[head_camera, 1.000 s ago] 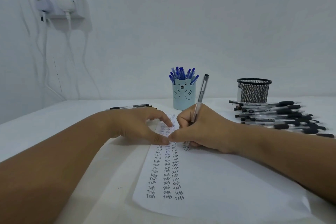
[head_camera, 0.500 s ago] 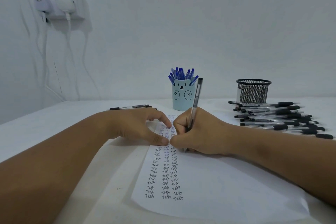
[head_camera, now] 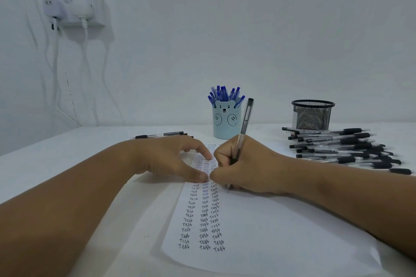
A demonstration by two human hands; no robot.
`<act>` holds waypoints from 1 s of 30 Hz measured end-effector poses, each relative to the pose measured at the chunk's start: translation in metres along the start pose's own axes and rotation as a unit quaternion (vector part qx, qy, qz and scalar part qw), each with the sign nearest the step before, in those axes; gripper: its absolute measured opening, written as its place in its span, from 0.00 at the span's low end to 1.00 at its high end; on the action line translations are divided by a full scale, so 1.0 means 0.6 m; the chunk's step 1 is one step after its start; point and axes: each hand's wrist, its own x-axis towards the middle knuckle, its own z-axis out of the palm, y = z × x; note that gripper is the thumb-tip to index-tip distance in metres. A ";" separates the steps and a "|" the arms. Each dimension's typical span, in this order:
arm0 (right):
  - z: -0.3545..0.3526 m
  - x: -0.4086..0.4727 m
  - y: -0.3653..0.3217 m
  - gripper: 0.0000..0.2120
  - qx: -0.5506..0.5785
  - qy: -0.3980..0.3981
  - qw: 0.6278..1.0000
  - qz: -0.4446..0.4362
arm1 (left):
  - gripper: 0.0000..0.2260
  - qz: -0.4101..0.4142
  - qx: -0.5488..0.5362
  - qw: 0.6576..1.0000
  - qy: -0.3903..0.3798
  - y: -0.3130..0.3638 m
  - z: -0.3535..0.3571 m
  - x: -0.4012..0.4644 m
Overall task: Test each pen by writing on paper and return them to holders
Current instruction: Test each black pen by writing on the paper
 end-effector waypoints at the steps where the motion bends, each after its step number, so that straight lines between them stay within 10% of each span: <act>1: 0.000 0.000 0.000 0.17 -0.001 0.000 1.000 0.001 | 0.19 0.001 0.000 1.000 0.000 0.000 0.000 0.000; 30: 0.000 0.004 0.005 0.20 -0.039 -0.011 0.999 -0.015 | 0.19 -0.015 -0.010 1.000 -0.004 0.003 0.000 -0.004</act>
